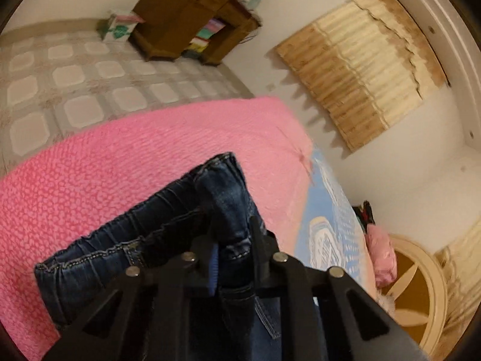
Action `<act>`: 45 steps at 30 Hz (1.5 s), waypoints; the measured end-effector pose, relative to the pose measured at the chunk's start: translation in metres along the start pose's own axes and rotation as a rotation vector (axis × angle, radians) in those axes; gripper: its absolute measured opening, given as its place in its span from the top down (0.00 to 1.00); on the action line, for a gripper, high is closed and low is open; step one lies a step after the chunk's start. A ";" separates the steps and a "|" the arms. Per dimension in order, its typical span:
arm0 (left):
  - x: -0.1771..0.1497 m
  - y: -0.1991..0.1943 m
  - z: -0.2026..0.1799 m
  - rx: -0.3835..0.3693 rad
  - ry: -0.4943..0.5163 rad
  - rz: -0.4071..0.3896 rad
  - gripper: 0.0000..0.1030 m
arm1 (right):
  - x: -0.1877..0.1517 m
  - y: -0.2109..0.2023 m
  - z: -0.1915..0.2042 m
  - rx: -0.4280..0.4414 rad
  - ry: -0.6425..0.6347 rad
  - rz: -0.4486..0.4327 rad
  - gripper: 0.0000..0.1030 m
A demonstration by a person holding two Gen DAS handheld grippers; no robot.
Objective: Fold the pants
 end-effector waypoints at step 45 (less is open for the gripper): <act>0.004 -0.088 0.006 -0.074 -0.056 0.002 0.86 | 0.183 -0.159 -0.101 -0.001 0.223 -0.396 0.97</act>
Point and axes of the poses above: each gripper's, at about its wrist camera, not at the fingertips, and y roughly the way its jaws point, z to its left, x to its top, the point moved 6 cm from there along y, roughly the way its jaws point, and after that the axes turned 4 degrees about y, right-handed, at the moved point
